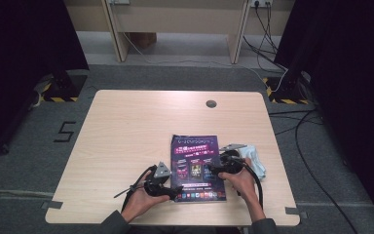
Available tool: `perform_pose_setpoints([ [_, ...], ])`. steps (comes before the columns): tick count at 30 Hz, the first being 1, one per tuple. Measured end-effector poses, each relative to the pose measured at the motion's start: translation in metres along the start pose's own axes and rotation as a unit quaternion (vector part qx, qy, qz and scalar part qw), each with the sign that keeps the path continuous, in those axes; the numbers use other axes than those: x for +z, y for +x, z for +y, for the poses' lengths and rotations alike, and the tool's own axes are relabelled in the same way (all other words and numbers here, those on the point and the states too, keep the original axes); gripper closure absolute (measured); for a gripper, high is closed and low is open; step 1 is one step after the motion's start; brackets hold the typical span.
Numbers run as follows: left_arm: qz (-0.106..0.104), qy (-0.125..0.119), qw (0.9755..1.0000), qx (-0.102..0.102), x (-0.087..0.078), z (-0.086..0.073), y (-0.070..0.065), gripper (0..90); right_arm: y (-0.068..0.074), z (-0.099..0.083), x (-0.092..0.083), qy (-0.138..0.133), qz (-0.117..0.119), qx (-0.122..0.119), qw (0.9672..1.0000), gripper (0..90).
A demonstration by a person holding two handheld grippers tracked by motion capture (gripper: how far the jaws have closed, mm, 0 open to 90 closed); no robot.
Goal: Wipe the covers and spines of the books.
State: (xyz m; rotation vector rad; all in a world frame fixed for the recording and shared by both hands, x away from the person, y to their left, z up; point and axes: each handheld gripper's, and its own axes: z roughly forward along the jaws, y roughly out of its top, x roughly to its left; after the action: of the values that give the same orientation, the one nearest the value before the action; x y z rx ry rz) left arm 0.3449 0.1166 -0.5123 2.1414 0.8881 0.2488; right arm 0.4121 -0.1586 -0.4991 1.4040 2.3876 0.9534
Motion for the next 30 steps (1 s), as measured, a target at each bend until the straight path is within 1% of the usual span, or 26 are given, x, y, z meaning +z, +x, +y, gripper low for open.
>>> perform_pose_setpoints([
  [3,-0.004,0.004,1.0,-0.001,-0.002,-0.001,0.0,27.7,0.002,-0.001,-0.001,0.001,0.001,-0.001,1.0,35.9],
  [7,-0.01,0.01,0.9999,0.003,-0.006,-0.004,0.001,27.8,0.003,-0.002,-0.002,0.001,0.008,0.007,0.9999,36.7],
  [8,-0.011,0.012,0.9999,0.002,-0.008,-0.005,0.001,28.0,0.003,-0.002,-0.002,0.001,0.009,0.007,0.9999,36.8],
  [12,-0.016,0.022,0.9996,0.009,-0.016,-0.011,-0.004,28.7,0.002,-0.002,-0.001,-0.003,0.012,0.008,0.9999,37.2],
  [14,-0.018,0.022,0.9995,0.009,-0.018,-0.012,-0.005,28.8,0.002,-0.002,-0.001,-0.005,0.013,0.007,0.9999,37.3],
  [16,-0.02,0.031,0.9992,0.013,-0.019,-0.011,-0.006,28.7,0.002,-0.002,0.001,-0.014,0.02,0.017,0.9995,36.4],
  [18,-0.026,0.034,0.9991,0.005,-0.018,-0.01,-0.003,26.5,0.002,-0.002,0.001,-0.013,0.019,0.015,0.9996,36.6],
  [19,-0.026,0.035,0.999,-0.005,-0.016,-0.01,-0.001,23.7,0.002,-0.002,0.001,-0.014,0.019,0.019,0.9995,36.6],
  [20,-0.026,0.035,0.999,-0.005,-0.016,-0.01,-0.001,21.5,0.002,-0.002,0.001,-0.014,0.019,0.019,0.9995,36.6],
  [22,-0.021,0.026,0.9993,-0.018,-0.013,-0.007,0.005,23.0,0.001,-0.003,0.001,-0.018,0.023,0.035,0.999,36.3],
  [24,-0.024,0.024,0.9992,-0.019,-0.011,-0.006,0.006,22.5,0.001,-0.003,0.001,-0.022,0.026,0.038,0.9987,35.8],
  [25,-0.023,0.026,0.9992,-0.019,-0.01,-0.005,0.003,21.5,0.001,-0.003,0.002,-0.024,0.026,0.041,0.9985,36.1],
  [26,-0.019,0.026,0.9994,-0.013,-0.009,-0.005,0.002,20.3,0.001,-0.004,0.002,-0.028,0.024,0.038,0.9986,36.8],
  [28,-0.015,0.025,0.9995,-0.014,-0.009,-0.006,-0.001,18.8,0.003,-0.005,0.001,-0.03,0.022,0.045,0.9983,37.4],
  [30,-0.014,0.022,0.9995,-0.019,-0.009,-0.006,-0.003,19.1,0.002,-0.006,0.001,-0.031,0.02,0.048,0.9982,40.5],
])
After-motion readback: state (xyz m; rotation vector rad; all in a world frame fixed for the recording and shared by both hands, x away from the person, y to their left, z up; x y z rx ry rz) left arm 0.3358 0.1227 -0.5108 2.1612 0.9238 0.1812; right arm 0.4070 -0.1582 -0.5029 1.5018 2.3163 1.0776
